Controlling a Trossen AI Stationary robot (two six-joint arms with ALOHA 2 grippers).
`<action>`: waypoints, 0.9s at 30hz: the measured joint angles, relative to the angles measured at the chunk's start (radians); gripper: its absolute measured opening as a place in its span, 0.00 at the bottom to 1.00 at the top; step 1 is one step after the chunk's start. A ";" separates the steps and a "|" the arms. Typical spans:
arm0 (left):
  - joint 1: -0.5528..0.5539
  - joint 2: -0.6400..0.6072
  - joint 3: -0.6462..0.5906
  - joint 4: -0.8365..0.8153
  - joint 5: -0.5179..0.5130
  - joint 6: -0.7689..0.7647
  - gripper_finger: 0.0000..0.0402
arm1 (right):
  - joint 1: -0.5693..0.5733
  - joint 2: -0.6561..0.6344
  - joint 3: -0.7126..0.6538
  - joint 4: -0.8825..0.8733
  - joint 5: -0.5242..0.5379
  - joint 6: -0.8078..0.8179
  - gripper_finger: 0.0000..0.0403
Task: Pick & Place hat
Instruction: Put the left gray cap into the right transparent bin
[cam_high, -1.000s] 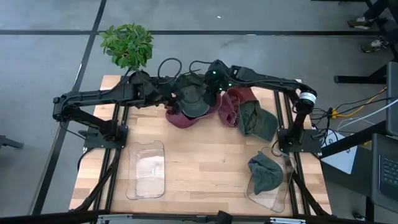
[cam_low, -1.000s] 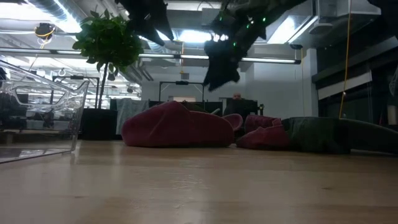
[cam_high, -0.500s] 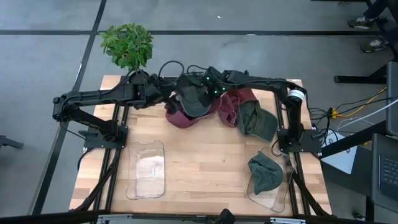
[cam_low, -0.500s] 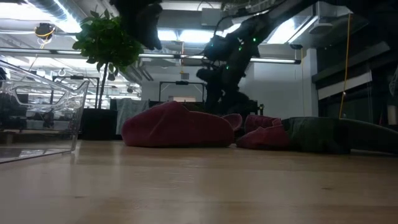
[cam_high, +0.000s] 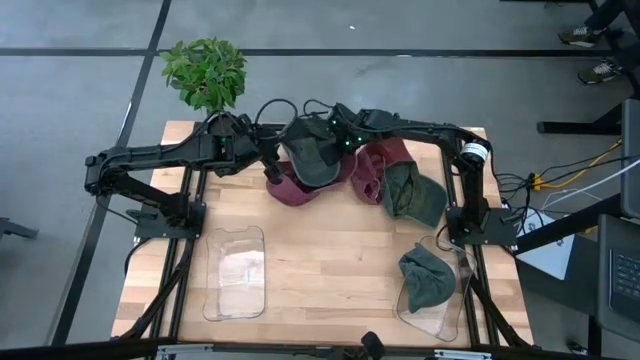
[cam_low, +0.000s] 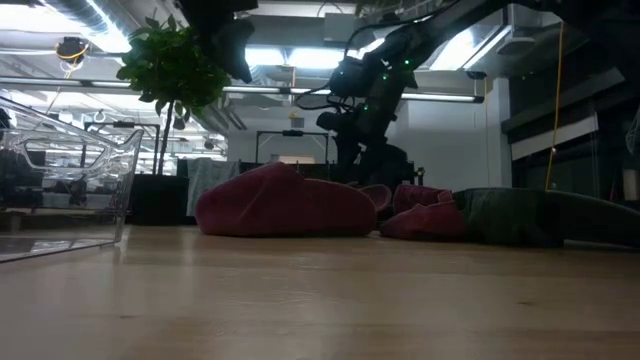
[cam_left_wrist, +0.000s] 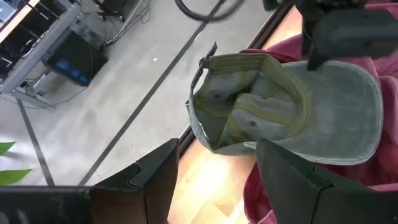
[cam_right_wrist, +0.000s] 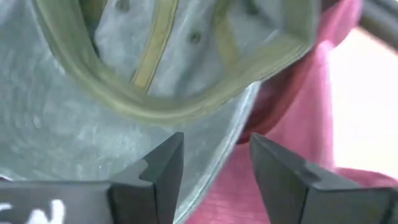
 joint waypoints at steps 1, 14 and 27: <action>0.000 0.000 0.000 0.000 0.000 0.000 0.52 | -0.004 0.000 0.011 -0.010 0.000 -0.002 0.44; 0.003 0.000 0.000 0.000 0.006 0.000 0.52 | -0.026 -0.001 -0.029 -0.029 -0.105 0.032 0.43; 0.016 0.000 0.000 0.000 0.014 -0.024 0.52 | -0.026 -0.001 -0.090 0.119 -0.223 0.065 0.34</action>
